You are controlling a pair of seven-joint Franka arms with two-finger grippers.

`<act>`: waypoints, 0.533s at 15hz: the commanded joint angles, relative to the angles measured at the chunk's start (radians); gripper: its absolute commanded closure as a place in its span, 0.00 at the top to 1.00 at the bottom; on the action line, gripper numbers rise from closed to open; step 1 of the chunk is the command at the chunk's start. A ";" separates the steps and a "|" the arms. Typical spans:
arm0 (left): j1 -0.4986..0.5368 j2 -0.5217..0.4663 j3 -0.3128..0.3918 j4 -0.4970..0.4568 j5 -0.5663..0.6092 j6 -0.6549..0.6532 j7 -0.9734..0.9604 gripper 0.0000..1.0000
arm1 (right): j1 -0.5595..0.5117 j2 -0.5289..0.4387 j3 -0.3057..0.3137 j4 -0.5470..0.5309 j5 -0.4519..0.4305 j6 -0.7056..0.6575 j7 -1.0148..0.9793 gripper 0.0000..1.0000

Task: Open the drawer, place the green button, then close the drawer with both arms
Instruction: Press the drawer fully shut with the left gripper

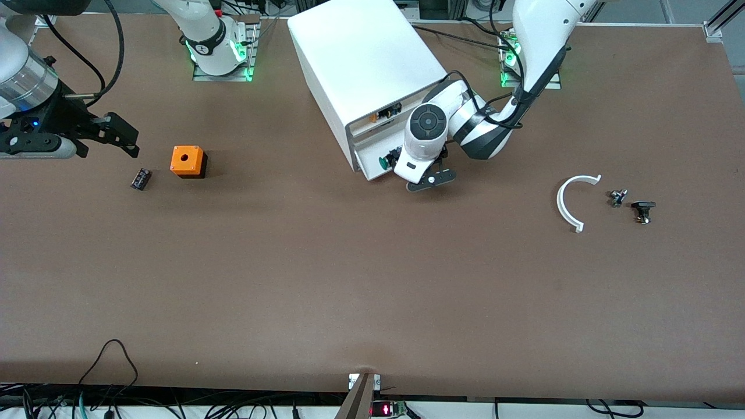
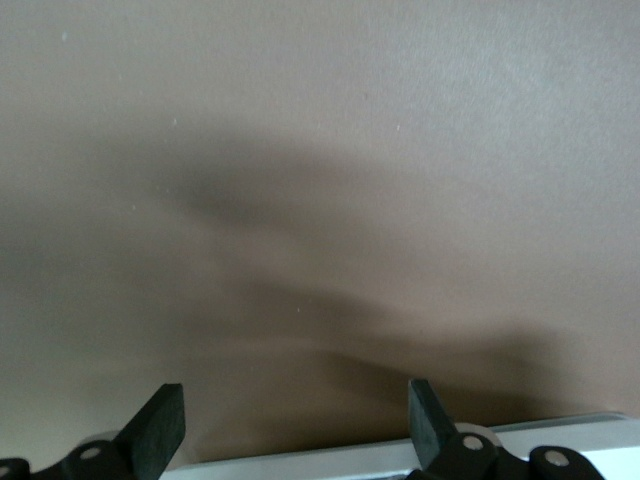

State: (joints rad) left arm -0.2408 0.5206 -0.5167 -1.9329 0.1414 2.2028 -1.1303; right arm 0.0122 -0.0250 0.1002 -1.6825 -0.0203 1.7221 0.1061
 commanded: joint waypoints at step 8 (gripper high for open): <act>0.005 0.002 -0.051 -0.006 -0.121 -0.083 0.014 0.99 | -0.006 0.034 0.003 0.092 0.020 -0.141 -0.003 1.00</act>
State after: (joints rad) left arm -0.2405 0.5229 -0.5525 -1.9357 0.0564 2.1359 -1.1303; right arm 0.0122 -0.0068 0.1001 -1.6240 -0.0199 1.6088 0.1062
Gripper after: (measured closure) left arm 0.004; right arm 0.000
